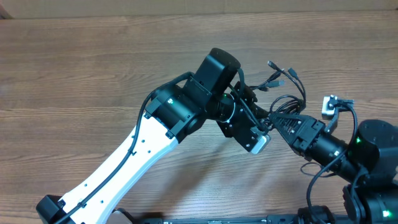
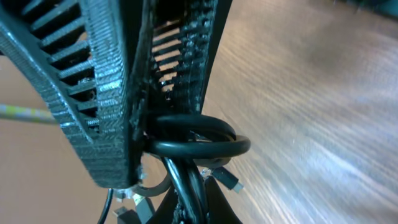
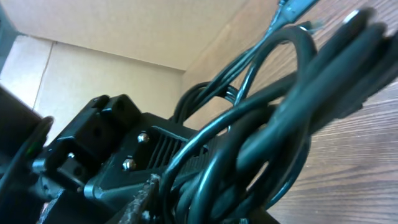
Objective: Untangle cables
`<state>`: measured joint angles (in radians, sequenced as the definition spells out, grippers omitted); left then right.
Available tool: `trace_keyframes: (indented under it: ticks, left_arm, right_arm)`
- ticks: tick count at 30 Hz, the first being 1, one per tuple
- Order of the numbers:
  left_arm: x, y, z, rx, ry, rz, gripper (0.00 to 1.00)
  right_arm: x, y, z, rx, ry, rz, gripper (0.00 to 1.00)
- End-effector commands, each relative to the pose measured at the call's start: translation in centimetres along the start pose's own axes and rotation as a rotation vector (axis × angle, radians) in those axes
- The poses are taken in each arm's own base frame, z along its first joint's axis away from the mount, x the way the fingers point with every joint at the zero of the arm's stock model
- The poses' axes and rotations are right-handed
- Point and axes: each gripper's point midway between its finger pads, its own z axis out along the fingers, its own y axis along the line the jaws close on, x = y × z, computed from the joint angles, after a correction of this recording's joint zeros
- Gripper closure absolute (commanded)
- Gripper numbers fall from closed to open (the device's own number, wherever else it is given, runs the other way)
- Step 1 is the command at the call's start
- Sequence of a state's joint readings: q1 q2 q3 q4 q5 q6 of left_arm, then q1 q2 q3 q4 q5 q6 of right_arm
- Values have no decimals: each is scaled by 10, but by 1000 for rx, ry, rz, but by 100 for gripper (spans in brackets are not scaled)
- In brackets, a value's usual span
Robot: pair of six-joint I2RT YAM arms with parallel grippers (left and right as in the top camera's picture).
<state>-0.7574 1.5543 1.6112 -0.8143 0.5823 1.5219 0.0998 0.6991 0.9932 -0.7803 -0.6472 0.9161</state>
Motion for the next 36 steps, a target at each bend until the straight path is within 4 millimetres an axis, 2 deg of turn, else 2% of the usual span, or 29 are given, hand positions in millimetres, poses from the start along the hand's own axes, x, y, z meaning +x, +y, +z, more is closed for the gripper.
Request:
trace_keyframes:
  ticks: [1, 5, 10, 15, 24, 27, 32, 36]
  left_arm:
    - [5, 14, -10, -45, 85, 17, 96]
    - [7, 15, -10, -50, 101, 5, 96]
    - [7, 21, -10, -78, 97, -52, 96]
    - [-2, 19, -8, -67, 59, -45, 96]
    - [-4, 20, -8, -70, 53, -105, 96]
    - [10, 22, -9, -95, 124, -225, 96]
    - [54, 33, -23, -254, 347, -604, 96]
    - [76, 33, -34, -365, 450, -837, 96]
  right_arm:
    - [-2, 11, -5, -25, -11, -30, 71]
    - [-3, 6, -5, -1, -25, -44, 72]
    - [-5, 1, -5, 21, -37, -38, 89]
    - [-6, -1, -5, 33, -46, -34, 96]
    - [-6, -4, -4, 46, -47, -30, 96]
    - [-6, -4, -4, 46, -45, -59, 96]
    - [-7, -4, -4, 47, -49, -79, 96]
    - [-8, -3, -5, 43, -52, -113, 96]
